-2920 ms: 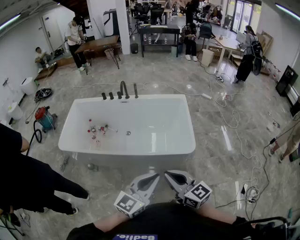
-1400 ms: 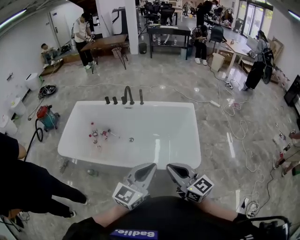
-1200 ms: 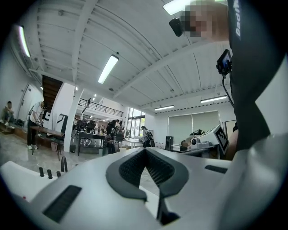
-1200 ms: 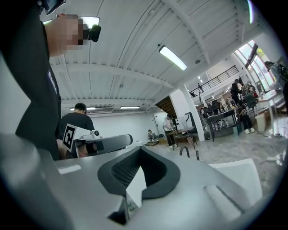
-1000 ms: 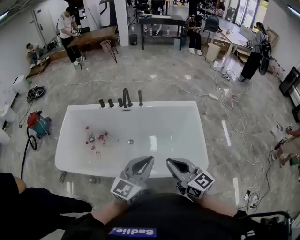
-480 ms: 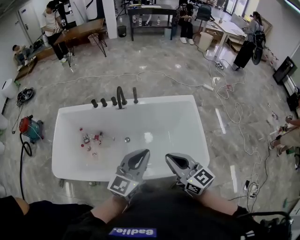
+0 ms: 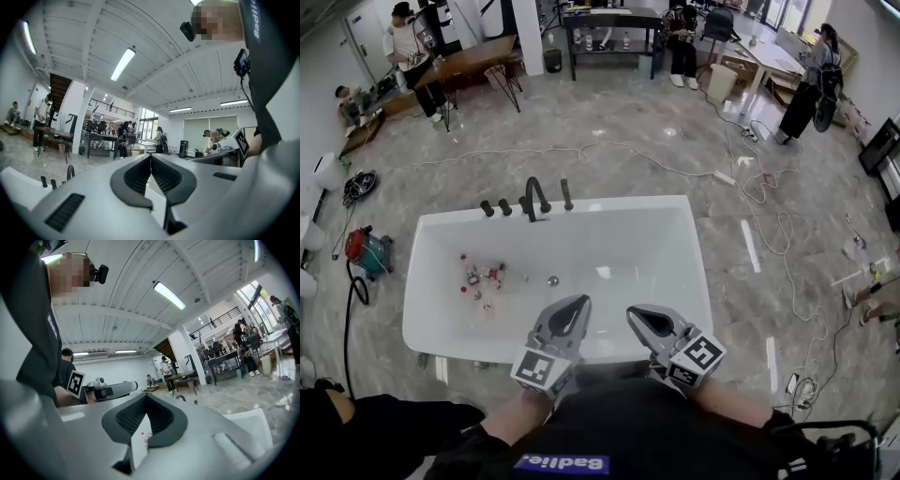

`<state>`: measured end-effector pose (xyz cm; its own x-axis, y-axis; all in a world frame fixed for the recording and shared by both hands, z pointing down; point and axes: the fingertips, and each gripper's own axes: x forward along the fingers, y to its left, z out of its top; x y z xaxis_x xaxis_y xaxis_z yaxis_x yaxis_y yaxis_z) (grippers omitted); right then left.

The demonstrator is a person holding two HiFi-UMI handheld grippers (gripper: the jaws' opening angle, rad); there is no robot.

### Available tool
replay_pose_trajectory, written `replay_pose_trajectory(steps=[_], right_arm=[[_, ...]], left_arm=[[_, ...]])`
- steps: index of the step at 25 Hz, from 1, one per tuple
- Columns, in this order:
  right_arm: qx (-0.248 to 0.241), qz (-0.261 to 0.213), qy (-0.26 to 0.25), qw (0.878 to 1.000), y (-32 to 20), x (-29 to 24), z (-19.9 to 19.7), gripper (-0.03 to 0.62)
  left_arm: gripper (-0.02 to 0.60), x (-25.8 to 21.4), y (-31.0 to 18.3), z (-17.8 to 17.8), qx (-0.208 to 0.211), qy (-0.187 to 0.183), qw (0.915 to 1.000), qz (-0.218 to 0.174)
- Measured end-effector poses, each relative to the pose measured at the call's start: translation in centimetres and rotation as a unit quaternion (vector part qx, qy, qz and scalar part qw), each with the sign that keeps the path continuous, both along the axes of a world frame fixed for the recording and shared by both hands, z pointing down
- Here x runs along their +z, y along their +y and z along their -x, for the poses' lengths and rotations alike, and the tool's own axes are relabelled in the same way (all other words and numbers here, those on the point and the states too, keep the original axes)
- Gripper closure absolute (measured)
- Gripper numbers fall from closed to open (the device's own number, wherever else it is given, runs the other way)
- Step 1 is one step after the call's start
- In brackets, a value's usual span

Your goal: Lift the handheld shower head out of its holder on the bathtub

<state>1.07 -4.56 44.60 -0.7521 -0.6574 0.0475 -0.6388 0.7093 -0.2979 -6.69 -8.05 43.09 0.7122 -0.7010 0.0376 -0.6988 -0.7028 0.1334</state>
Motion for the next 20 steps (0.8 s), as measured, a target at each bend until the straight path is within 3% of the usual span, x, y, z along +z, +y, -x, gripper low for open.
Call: replay_pose_trajectory(steps=[9, 20], right_arm=[[-0.033, -0.006, -0.01, 0.999, -2.4, 0.8, -4.9, 0.599], [-0.045, -0.024, 0.004, 0.999, -7.3, 0.6, -6.5, 0.597]], left_arm=[[0.575, -0.1, -2.5, -4.5, -0.037, -0.012, 0.9992, 0.005], [0.575, -1.1, -7.1, -5.2, -0.089, -0.044, 0.9949, -0.019]])
